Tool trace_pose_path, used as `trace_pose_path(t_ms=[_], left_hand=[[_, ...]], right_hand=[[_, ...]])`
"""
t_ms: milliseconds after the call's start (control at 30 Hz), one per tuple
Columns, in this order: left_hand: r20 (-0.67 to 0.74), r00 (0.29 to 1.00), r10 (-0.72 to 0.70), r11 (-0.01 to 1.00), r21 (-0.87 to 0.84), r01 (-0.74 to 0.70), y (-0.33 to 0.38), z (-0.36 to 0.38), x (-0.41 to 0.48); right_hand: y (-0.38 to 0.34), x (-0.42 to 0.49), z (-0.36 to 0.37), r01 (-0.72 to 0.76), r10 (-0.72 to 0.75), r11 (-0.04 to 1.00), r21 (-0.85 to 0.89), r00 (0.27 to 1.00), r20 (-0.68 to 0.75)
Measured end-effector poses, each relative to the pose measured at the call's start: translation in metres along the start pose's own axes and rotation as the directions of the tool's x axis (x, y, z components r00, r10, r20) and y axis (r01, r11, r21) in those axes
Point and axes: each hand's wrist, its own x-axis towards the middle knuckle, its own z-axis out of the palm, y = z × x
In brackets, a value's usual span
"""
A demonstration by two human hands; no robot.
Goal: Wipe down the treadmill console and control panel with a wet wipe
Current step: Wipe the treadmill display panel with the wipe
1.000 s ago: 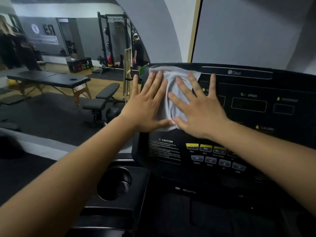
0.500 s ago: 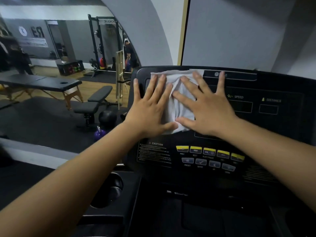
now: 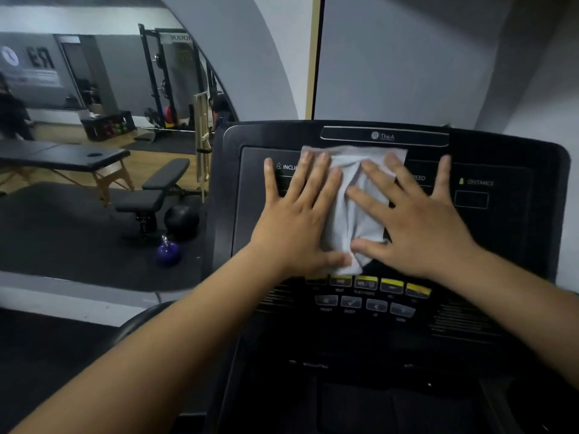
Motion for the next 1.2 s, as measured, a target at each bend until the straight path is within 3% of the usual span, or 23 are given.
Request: trace_pose_path(t_ms=[133, 400, 567, 700, 867, 967, 1200], left_hand=[[-0.017, 0.999, -0.035, 0.999, -0.026, 0.035, 0.005, -0.010, 0.021], [-0.018, 0.987, 0.157, 0.986, -0.055, -0.158, 0.046, 0.031, -0.036], [-0.066, 0.990, 0.123, 0.992, 0.014, -0.122, 0.039, 0.002, 0.020], [-0.079, 0.994, 0.076, 0.997, -0.029, -0.078, 0.047, -0.006, 0.038], [-0.060, 0.970, 0.236, 0.969, -0.055, -0.239, 0.085, 0.031, -0.026], [-0.048, 0.965, 0.258, 0.965, -0.034, -0.260, 0.091, 0.035, -0.029], [-0.121, 0.986, 0.112, 0.994, -0.006, -0.113, 0.090, -0.009, 0.060]], right_hand=[[0.003, 0.006, -0.005, -0.078, 0.080, 0.996, 0.051, 0.996, -0.032], [-0.017, -0.087, 0.035, 0.149, -0.145, 0.983, 0.106, 0.989, -0.039], [0.041, -0.036, 0.010, -0.066, 0.066, 0.998, 0.022, 0.998, -0.001], [0.040, -0.035, 0.009, -0.091, 0.093, 0.993, 0.072, 0.995, -0.031], [0.007, -0.111, 0.041, 0.074, -0.074, 0.991, 0.109, 0.997, -0.010], [0.018, -0.123, 0.046, 0.149, -0.148, 0.985, 0.087, 0.989, -0.013], [0.079, -0.062, 0.017, -0.172, 0.173, 0.983, 0.059, 0.985, -0.004]])
